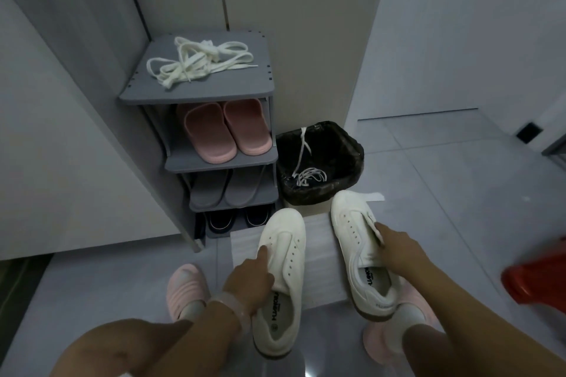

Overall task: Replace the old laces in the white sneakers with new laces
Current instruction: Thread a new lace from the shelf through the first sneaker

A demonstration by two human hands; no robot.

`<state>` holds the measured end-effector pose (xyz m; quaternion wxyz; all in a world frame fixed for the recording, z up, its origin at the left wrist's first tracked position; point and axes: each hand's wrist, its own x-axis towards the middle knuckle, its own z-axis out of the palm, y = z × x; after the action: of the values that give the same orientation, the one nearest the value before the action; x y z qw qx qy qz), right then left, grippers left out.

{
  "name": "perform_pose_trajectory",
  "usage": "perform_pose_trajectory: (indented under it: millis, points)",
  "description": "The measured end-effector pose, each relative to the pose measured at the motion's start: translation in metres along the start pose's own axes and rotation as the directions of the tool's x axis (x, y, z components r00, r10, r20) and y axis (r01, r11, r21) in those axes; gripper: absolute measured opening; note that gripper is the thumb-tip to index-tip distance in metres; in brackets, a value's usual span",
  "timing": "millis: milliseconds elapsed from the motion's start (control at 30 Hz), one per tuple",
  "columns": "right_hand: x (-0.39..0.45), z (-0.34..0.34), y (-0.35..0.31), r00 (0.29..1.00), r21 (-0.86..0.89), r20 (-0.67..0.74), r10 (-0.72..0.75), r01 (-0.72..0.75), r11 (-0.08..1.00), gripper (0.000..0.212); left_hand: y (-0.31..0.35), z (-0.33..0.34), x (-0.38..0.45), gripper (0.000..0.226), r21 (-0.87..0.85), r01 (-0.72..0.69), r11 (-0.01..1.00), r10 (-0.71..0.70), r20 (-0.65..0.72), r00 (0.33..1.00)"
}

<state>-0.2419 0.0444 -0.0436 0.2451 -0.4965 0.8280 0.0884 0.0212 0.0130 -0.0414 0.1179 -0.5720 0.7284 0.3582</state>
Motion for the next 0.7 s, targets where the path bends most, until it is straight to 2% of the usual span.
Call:
perform_pose_trajectory:
  millis: [167, 300, 333, 400, 467, 533, 633, 700]
  points:
    - [0.006, 0.001, 0.005, 0.998, 0.015, 0.052, 0.023, -0.024, 1.000, 0.064, -0.005, -0.005, 0.001, 0.059, -0.026, 0.025, 0.999, -0.025, -0.009, 1.000]
    - [-0.008, -0.031, -0.009, 0.984, 0.038, 0.157, -0.080, 0.075, 0.996, 0.071, -0.007, -0.010, 0.002, 0.061, -0.020, 0.024, 0.999, -0.023, 0.058, 0.998]
    - [-0.010, -0.047, -0.021, 0.984, 0.028, 0.129, -0.122, 0.119, 0.992, 0.068, -0.007, -0.012, 0.002, 0.062, -0.012, 0.024, 1.000, -0.023, 0.083, 0.996]
    - [-0.014, -0.085, -0.057, 0.965, 0.018, -0.014, -0.263, 0.263, 0.965, 0.056, -0.004, -0.020, 0.000, 0.065, 0.018, 0.004, 1.000, -0.007, 0.153, 0.988]
    - [-0.019, -0.125, -0.110, 0.876, 0.003, -0.227, -0.424, 0.436, 0.900, 0.044, -0.001, -0.034, -0.008, 0.065, 0.069, -0.075, 0.995, 0.062, 0.175, 0.983]
    - [-0.026, -0.158, -0.173, 0.748, -0.018, -0.409, -0.523, 0.567, 0.824, 0.038, 0.002, -0.055, -0.020, 0.058, 0.068, -0.176, 0.982, 0.170, 0.091, 0.981]
    - [-0.029, -0.187, -0.259, 0.573, -0.066, -0.554, -0.604, 0.693, 0.718, 0.035, -0.007, -0.093, -0.037, 0.050, -0.084, -0.282, 0.956, 0.265, -0.169, 0.949]
    - [-0.023, -0.193, -0.303, 0.522, -0.139, -0.562, -0.641, 0.705, 0.695, 0.039, -0.022, -0.117, -0.042, 0.044, -0.211, -0.335, 0.918, 0.243, -0.368, 0.898]
